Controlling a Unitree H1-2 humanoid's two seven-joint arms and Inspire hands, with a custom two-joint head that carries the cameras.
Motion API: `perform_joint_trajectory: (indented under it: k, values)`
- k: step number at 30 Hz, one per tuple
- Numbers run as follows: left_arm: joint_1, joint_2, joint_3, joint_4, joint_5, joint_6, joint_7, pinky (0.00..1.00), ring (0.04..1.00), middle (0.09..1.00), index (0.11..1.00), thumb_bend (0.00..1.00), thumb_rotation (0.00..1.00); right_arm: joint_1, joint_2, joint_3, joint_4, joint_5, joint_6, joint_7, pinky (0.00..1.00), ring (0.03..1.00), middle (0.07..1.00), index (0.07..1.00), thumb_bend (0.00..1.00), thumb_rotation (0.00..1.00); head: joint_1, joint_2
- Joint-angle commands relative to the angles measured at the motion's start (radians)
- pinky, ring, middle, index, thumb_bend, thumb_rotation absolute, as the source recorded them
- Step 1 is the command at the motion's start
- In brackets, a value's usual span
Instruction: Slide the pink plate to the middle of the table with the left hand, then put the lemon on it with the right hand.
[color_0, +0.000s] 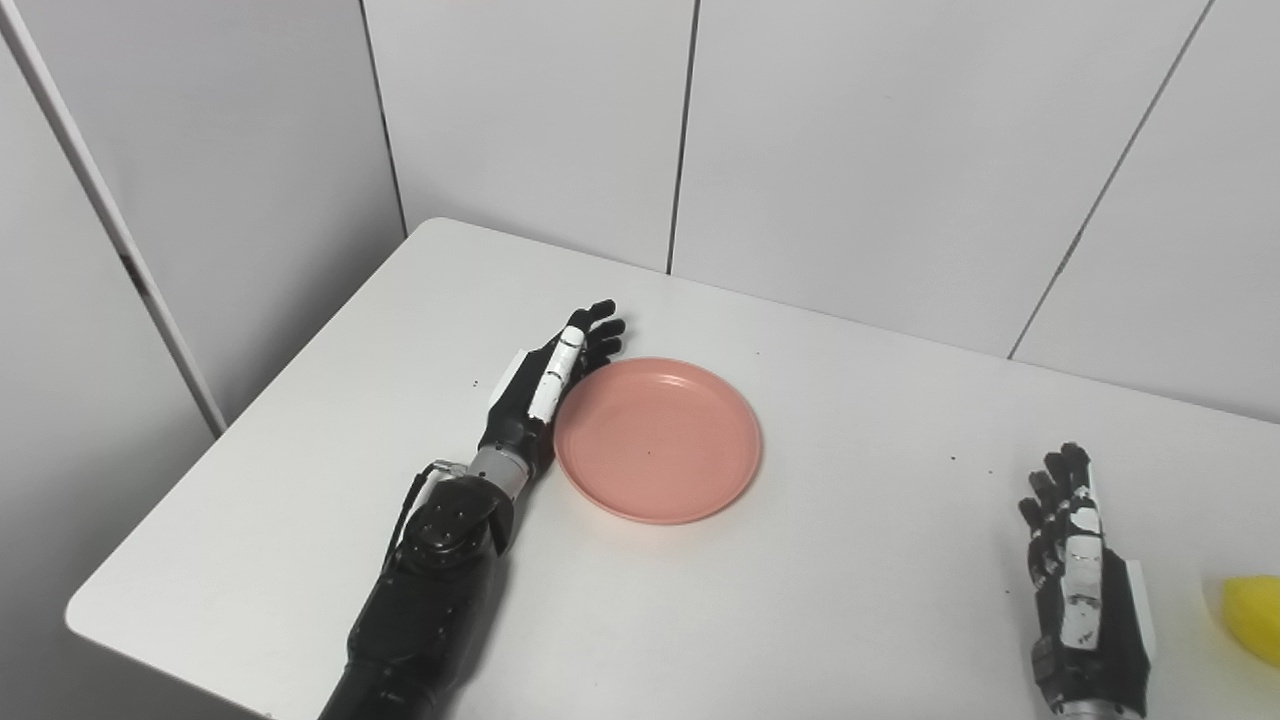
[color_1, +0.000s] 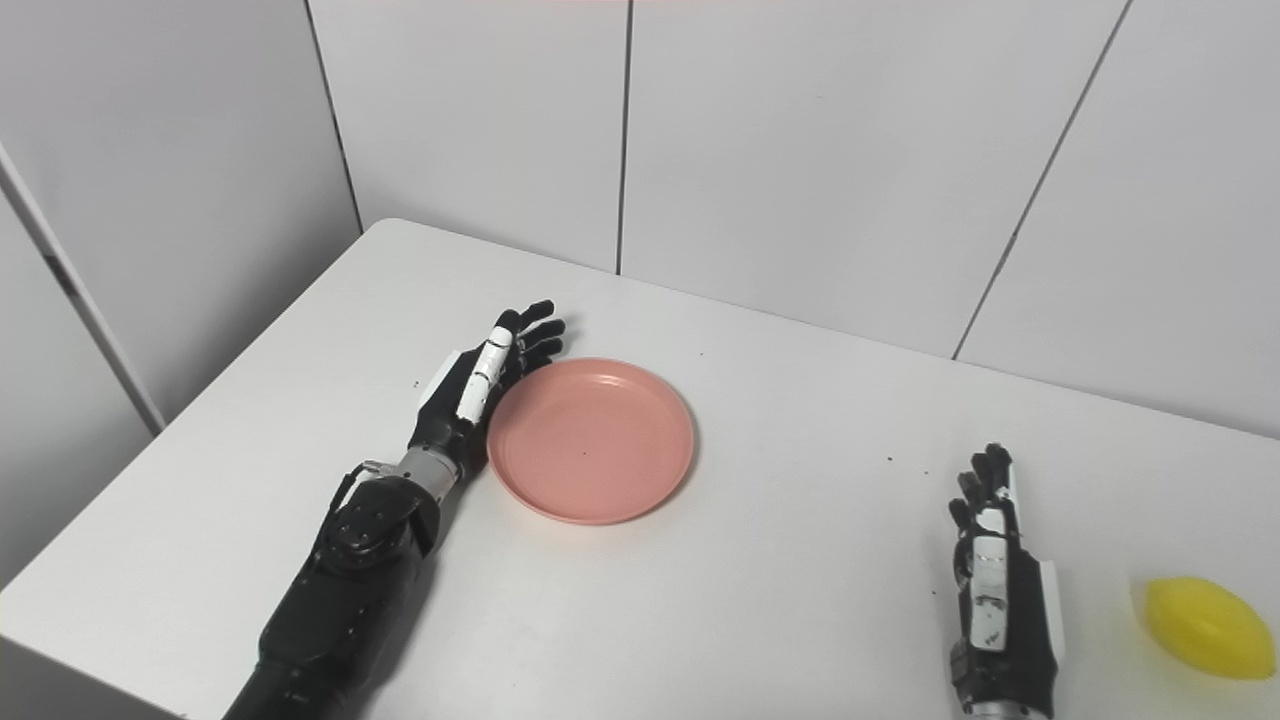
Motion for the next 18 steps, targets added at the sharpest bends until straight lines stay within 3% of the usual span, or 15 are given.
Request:
perform_joint_trajectory:
  k: [1,18]
  values:
    - [-0.028,-0.032,-0.025,-0.018,0.003,0.009,-0.018,0.91,0.893,0.876,0.859,0.60,1.00,0.002,0.017,0.007,-0.018,-0.003,-0.018,-0.004,1.00,1.000,1.000,1.000,0.74,1.00,-0.009,0.004]
    - [-0.004,-0.079,-0.042,-0.086,-0.003,0.084,-0.011,0.95,0.905,0.897,0.886,0.61,1.00,0.004,0.084,0.026,-0.044,-0.054,-0.008,-0.064,1.00,1.000,1.000,0.979,0.71,1.00,-0.190,0.058]
